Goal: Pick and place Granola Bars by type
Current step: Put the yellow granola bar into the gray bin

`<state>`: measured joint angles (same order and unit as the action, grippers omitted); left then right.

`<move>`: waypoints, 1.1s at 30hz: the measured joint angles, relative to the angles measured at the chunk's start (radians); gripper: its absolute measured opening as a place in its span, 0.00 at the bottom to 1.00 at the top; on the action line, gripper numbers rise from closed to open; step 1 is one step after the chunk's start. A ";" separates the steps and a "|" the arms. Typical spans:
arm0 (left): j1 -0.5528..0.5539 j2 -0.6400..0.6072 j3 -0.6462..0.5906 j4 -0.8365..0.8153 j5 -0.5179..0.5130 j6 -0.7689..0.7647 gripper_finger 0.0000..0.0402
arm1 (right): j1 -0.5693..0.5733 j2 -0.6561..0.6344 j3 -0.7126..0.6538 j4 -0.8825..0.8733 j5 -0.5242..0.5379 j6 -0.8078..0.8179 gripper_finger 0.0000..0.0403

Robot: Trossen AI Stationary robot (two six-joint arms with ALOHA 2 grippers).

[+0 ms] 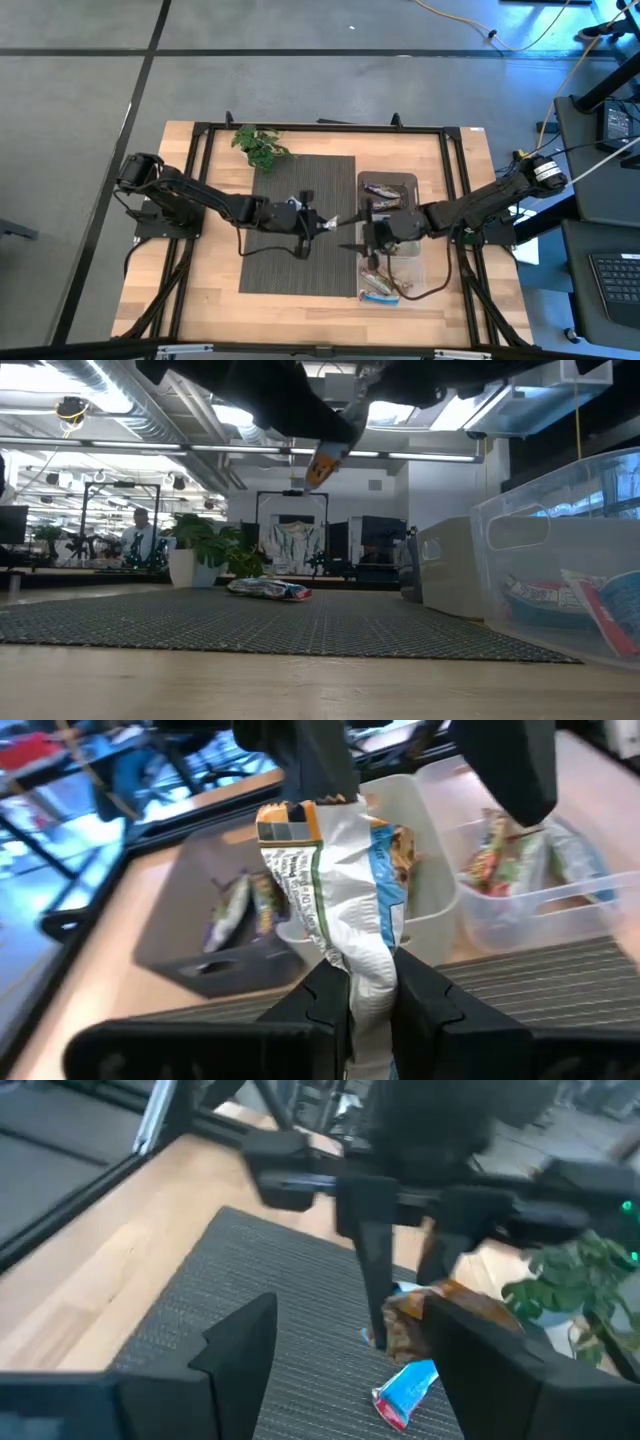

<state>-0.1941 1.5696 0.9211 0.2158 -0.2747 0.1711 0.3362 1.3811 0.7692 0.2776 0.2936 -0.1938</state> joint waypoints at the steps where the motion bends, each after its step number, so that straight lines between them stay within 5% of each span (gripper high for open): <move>1: -0.003 0.000 0.000 -0.001 -0.024 0.000 0.11 | -0.001 0.000 0.000 0.007 0.002 0.011 0.63; 12: -0.009 0.000 0.000 0.027 -0.044 0.000 0.11 | -0.004 0.011 0.000 0.044 0.135 0.055 0.63; 27: -0.017 -0.001 0.000 0.068 0.033 0.034 0.11 | -0.041 0.059 0.000 0.098 0.020 0.058 0.63; 33: -0.013 -0.001 0.000 0.064 0.033 0.034 0.10 | -0.041 0.059 0.000 0.116 0.016 0.056 0.54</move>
<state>-0.2073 1.5688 0.9211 0.2802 -0.2413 0.2050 0.2951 1.4399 0.7692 0.3937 0.3092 -0.1383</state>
